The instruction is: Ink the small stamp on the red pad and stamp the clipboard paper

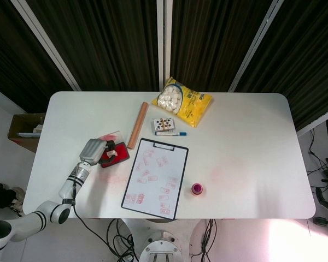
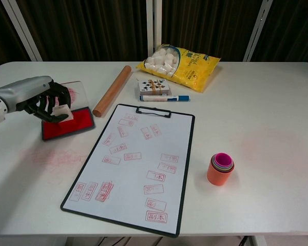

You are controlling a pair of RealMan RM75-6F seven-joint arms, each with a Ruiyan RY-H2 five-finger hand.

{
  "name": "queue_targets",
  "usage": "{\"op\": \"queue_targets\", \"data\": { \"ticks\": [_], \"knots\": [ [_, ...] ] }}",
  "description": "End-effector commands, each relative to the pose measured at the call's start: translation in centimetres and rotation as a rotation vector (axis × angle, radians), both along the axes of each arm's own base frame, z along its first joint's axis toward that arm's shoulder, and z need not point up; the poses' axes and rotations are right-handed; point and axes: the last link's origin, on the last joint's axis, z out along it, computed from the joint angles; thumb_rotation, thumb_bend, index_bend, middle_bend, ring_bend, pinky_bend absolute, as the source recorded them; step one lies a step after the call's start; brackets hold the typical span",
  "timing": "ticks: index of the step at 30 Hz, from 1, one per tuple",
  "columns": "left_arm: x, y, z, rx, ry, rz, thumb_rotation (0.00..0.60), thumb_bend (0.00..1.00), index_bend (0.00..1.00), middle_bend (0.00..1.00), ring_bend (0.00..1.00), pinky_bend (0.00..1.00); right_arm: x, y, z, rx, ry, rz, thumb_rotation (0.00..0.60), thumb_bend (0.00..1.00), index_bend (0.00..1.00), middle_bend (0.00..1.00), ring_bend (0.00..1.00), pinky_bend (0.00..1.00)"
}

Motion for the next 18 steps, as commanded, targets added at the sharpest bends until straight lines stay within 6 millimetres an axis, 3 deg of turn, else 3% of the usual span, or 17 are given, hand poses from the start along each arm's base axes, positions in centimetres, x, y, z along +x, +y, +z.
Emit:
{"op": "queue_targets", "data": {
  "ticks": [1, 10, 14, 18],
  "knots": [
    [0.0, 0.0, 0.0, 0.001, 0.000, 0.001, 0.600, 0.40, 0.66, 0.69, 0.60, 0.63, 0.0, 0.0, 0.0, 0.000, 0.000, -0.001, 0.600, 0.32, 0.00, 0.00, 0.00, 0.00],
    [1.0, 0.1, 1.0, 0.016, -0.030, -0.020, 0.600, 0.41, 0.66, 0.69, 0.61, 0.65, -0.1, 0.2, 0.1, -0.007, -0.011, 0.002, 0.600, 0.33, 0.00, 0.00, 0.00, 0.00],
    [3.1, -0.6, 2.3, 0.009, -0.041, -0.089, 0.600, 0.41, 0.66, 0.69, 0.62, 0.66, -0.2, 0.2, 0.4, -0.018, -0.018, 0.006, 0.600, 0.32, 0.00, 0.00, 0.00, 0.00],
    [6.7, -1.8, 3.5, 0.000, -0.094, -0.171, 0.600, 0.41, 0.66, 0.69, 0.62, 0.66, -0.3, 0.2, 0.5, -0.017, -0.025, 0.011, 0.600, 0.33, 0.00, 0.00, 0.00, 0.00]
  ]
}}
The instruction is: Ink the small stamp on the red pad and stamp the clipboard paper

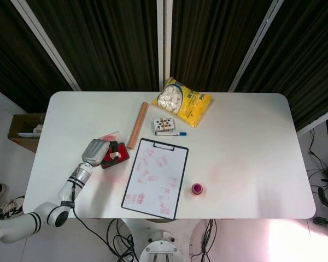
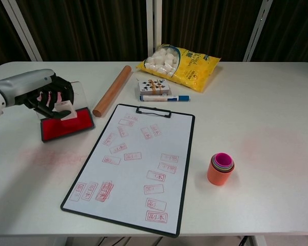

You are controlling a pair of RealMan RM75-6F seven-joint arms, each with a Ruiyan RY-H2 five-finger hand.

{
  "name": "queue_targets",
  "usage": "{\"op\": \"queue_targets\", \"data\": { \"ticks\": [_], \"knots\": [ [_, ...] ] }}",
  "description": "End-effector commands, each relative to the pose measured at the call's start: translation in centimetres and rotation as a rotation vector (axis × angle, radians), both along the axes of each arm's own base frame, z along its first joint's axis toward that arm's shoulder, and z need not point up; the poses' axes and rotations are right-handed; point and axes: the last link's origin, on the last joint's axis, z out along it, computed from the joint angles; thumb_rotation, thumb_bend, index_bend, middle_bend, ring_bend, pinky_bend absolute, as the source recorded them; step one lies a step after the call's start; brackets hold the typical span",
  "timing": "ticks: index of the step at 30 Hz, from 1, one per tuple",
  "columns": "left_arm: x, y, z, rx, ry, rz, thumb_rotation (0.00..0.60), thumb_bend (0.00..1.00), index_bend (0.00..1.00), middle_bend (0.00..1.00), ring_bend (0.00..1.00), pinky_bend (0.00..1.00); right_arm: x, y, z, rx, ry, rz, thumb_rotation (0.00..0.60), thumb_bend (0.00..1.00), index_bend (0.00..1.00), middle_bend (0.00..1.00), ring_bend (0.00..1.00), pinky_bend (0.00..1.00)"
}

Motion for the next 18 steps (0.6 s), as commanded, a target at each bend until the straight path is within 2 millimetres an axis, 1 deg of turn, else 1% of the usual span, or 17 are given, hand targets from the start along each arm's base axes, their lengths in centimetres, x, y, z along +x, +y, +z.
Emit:
{"op": "queue_targets", "data": {
  "ticks": [1, 3, 4, 5, 8, 12, 18],
  "knots": [
    [4.0, -1.1, 1.8, 0.009, -0.038, -0.108, 0.600, 0.41, 0.66, 0.69, 0.62, 0.66, 0.0, 0.0, 0.0, 0.002, -0.003, 0.005, 0.600, 0.33, 0.00, 0.00, 0.00, 0.00],
    [5.4, -1.5, 1.7, 0.003, -0.051, -0.136, 0.600, 0.41, 0.66, 0.69, 0.62, 0.66, 0.0, 0.1, 0.0, 0.003, -0.004, 0.010, 0.600, 0.32, 0.00, 0.00, 0.00, 0.00],
    [6.6, -1.8, 1.5, -0.006, -0.060, -0.163, 0.600, 0.41, 0.66, 0.69, 0.62, 0.66, 0.1, 0.1, 0.0, 0.005, -0.005, 0.012, 0.600, 0.32, 0.00, 0.00, 0.00, 0.00],
    [7.3, -2.0, 1.2, -0.015, -0.062, -0.178, 0.600, 0.41, 0.66, 0.69, 0.62, 0.66, 0.1, 0.2, 0.0, 0.007, -0.005, 0.013, 0.600, 0.32, 0.00, 0.00, 0.00, 0.00],
    [9.1, -2.5, -0.6, -0.053, -0.063, -0.200, 0.600, 0.41, 0.66, 0.69, 0.62, 0.66, 0.0, 0.3, -0.1, 0.010, -0.010, 0.015, 0.600, 0.33, 0.00, 0.00, 0.00, 0.00],
    [10.4, -2.6, -2.8, -0.073, -0.044, -0.221, 0.600, 0.41, 0.66, 0.69, 0.62, 0.66, -0.1, 0.4, 0.1, 0.010, -0.013, 0.013, 0.600, 0.32, 0.00, 0.00, 0.00, 0.00],
    [11.7, -2.4, -6.1, -0.106, -0.031, -0.219, 0.600, 0.41, 0.66, 0.69, 0.62, 0.66, -0.3, 0.6, 0.7, -0.007, -0.012, 0.007, 0.600, 0.32, 0.00, 0.00, 0.00, 0.00]
  ]
}}
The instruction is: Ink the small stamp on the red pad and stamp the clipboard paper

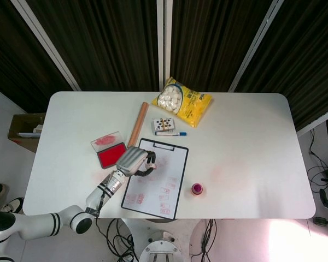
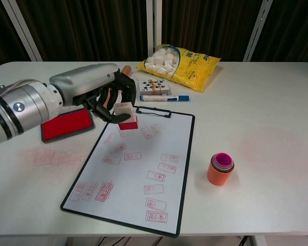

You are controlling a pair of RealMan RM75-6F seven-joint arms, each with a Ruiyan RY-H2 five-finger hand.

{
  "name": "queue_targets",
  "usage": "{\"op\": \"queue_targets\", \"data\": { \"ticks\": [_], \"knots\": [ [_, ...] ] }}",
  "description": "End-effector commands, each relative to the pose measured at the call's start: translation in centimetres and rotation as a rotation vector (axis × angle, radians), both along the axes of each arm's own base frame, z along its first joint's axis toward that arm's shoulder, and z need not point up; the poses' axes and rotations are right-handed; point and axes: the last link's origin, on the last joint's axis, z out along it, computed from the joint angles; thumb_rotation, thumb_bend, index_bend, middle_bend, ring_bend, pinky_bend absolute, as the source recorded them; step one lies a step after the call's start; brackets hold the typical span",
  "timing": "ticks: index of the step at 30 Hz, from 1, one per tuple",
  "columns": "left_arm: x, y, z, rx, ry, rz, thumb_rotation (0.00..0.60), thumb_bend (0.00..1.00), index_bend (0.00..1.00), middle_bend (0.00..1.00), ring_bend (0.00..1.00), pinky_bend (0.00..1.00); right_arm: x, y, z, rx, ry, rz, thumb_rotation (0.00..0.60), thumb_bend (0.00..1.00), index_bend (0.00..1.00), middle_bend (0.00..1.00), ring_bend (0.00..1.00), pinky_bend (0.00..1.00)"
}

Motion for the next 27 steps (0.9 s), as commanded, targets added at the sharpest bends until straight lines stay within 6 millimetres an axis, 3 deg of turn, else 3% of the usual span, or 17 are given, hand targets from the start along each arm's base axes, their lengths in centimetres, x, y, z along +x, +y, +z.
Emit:
{"op": "queue_targets", "data": {
  "ticks": [1, 7, 27],
  "knots": [
    [0.8, 0.4, -2.1, -0.027, 0.018, 0.007, 0.600, 0.41, 0.66, 0.69, 0.61, 0.66, -0.2, 0.1, 0.3, -0.010, -0.001, -0.004, 0.600, 0.32, 0.00, 0.00, 0.00, 0.00],
    [1.0, 0.7, -4.0, -0.047, 0.044, 0.016, 0.600, 0.41, 0.66, 0.69, 0.62, 0.66, -0.5, 0.1, 0.6, -0.017, -0.001, -0.013, 0.600, 0.32, 0.00, 0.00, 0.00, 0.00],
    [-1.5, 1.0, -5.1, -0.043, 0.068, 0.045, 0.600, 0.41, 0.66, 0.69, 0.62, 0.66, -0.6, 0.3, 0.5, -0.011, 0.012, -0.027, 0.600, 0.32, 0.00, 0.00, 0.00, 0.00]
  ]
}}
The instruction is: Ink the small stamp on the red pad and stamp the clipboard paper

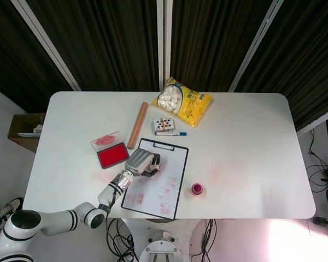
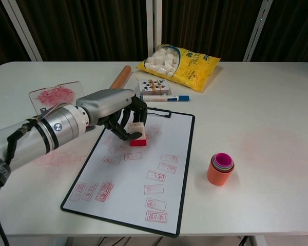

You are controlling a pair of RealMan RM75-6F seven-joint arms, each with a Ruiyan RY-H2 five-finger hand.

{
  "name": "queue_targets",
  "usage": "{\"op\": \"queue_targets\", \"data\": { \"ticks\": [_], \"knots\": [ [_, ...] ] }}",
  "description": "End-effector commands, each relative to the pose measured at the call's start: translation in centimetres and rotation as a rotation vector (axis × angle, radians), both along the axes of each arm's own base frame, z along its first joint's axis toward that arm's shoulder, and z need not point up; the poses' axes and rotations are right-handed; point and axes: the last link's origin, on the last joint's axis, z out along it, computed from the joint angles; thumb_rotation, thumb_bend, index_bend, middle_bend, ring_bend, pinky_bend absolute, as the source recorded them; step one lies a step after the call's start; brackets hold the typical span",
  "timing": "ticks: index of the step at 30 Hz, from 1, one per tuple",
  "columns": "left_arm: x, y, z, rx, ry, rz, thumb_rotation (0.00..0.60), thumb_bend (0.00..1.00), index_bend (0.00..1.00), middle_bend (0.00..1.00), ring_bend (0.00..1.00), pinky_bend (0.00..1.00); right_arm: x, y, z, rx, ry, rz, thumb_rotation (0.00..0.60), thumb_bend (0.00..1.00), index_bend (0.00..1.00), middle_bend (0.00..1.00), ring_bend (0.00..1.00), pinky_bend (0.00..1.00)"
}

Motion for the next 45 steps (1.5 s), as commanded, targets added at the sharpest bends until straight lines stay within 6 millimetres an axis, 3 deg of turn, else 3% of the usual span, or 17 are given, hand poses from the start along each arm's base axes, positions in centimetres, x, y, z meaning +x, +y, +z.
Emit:
{"op": "queue_targets", "data": {
  "ticks": [1, 13, 20, 25, 31, 38, 45],
  "knots": [
    [-0.6, -0.2, -0.4, -0.009, 0.008, 0.010, 0.600, 0.41, 0.66, 0.69, 0.62, 0.66, 0.1, 0.0, -0.1, 0.004, 0.001, 0.000, 0.600, 0.32, 0.00, 0.00, 0.00, 0.00],
    [-1.5, -0.4, -1.5, -0.014, 0.008, 0.024, 0.600, 0.41, 0.66, 0.70, 0.62, 0.66, 0.0, 0.2, -0.1, 0.000, 0.004, -0.006, 0.600, 0.32, 0.00, 0.00, 0.00, 0.00],
    [-1.1, 0.0, -0.5, 0.005, -0.026, 0.024, 0.600, 0.41, 0.67, 0.70, 0.63, 0.67, 0.1, 0.2, 0.1, -0.009, 0.003, 0.002, 0.600, 0.33, 0.00, 0.00, 0.00, 0.00],
    [-0.2, 0.7, 1.8, 0.023, -0.079, 0.029, 0.600, 0.41, 0.67, 0.70, 0.63, 0.67, 0.3, 0.1, 0.2, -0.012, 0.003, 0.010, 0.600, 0.32, 0.00, 0.00, 0.00, 0.00],
    [0.1, 0.9, 6.4, 0.059, -0.119, 0.039, 0.600, 0.41, 0.67, 0.70, 0.63, 0.67, 0.5, -0.1, 0.2, -0.011, 0.003, 0.014, 0.600, 0.32, 0.00, 0.00, 0.00, 0.00],
    [-3.6, -1.3, 10.3, 0.108, -0.043, 0.066, 0.600, 0.41, 0.67, 0.70, 0.63, 0.67, 0.9, -0.6, -0.4, 0.005, 0.001, 0.023, 0.600, 0.32, 0.00, 0.00, 0.00, 0.00],
    [-9.5, -4.7, 13.0, 0.143, 0.010, 0.132, 0.600, 0.41, 0.67, 0.70, 0.62, 0.67, 1.2, -0.9, -1.0, 0.021, 0.007, 0.029, 0.600, 0.32, 0.00, 0.00, 0.00, 0.00]
  ]
}}
